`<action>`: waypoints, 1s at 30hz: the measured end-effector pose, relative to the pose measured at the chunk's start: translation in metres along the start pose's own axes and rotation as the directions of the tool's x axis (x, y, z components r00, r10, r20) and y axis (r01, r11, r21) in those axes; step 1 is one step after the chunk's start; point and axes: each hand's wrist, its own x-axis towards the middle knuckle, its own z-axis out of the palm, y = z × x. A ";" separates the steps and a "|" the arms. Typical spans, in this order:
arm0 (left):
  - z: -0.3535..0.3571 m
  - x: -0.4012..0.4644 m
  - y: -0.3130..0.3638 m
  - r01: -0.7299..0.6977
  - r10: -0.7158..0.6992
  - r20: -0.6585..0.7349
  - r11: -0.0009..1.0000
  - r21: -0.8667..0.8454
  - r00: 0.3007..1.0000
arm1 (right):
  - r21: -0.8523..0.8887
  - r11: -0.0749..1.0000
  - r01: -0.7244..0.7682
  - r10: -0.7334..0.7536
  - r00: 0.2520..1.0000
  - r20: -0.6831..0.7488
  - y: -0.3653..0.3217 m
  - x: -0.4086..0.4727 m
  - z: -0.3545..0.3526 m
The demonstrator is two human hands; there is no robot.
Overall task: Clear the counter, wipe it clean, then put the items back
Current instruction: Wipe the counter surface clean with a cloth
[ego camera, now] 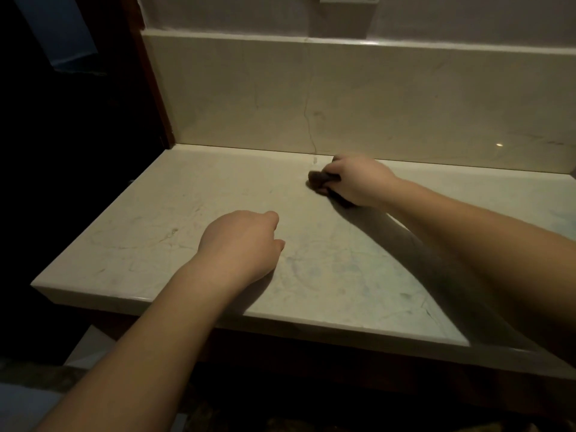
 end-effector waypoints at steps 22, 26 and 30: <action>-0.013 0.012 0.008 0.042 -0.046 0.056 0.997 0.071 0.997 | -0.033 0.999 -0.042 0.041 0.999 -0.033 -0.006 0.038 0.006; -0.016 0.013 0.010 0.035 -0.043 0.069 0.993 0.110 0.997 | -0.048 0.986 -0.161 0.159 0.986 -0.041 -0.018 0.077 0.015; -0.017 0.012 0.009 0.024 -0.033 0.065 0.991 0.129 0.997 | -0.055 0.978 -0.202 0.198 0.977 -0.072 -0.002 0.075 0.012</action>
